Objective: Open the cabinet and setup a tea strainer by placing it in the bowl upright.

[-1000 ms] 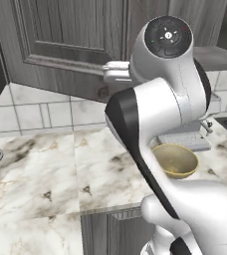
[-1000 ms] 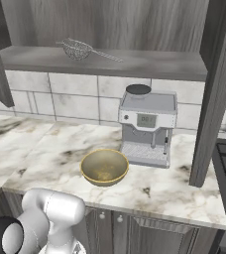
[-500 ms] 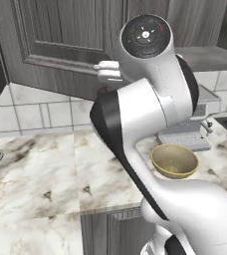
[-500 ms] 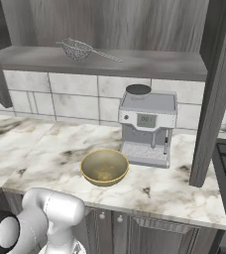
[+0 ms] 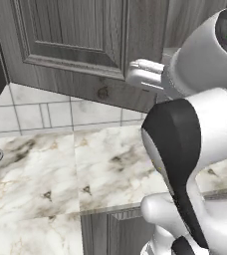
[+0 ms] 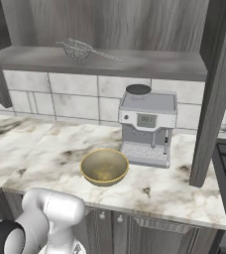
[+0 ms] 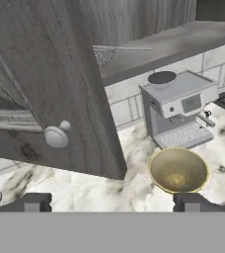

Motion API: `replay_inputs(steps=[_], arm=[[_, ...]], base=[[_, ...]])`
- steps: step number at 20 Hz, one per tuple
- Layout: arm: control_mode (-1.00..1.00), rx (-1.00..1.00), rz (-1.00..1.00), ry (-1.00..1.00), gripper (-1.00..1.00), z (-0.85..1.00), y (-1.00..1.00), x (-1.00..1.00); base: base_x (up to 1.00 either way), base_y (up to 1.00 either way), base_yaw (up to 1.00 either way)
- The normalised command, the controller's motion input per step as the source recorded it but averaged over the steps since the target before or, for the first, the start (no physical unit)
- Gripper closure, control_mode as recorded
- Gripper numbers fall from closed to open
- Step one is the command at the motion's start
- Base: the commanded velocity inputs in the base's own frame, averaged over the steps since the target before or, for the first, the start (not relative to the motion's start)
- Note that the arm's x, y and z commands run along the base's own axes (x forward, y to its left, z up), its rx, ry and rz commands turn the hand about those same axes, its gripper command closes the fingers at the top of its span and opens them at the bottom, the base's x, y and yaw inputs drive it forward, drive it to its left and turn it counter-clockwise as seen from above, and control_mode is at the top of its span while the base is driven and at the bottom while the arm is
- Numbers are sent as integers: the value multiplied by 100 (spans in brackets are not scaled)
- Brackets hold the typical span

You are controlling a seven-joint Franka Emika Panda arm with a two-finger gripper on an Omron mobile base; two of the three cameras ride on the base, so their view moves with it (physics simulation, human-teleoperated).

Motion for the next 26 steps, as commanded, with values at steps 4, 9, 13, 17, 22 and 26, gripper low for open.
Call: replay_inputs(steps=[4, 9, 13, 17, 22, 26], arm=[[-100, 41, 16, 0, -100, 0, -77, -55], [-100, 57, 18, 1, -100, 0, -85, -12], [-100, 56, 19, 7, -100, -2, -66, 8], [-100, 40, 20, 9, -100, -17, -6, 45], [-100, 35, 20, 7, -100, -2, 0, 62], [-100, 21, 18, 1, -100, -15, 0, 59]], base=[[0, 0, 0], [0, 0, 0], [0, 0, 0], [0, 0, 0], [0, 0, 0], [0, 0, 0]])
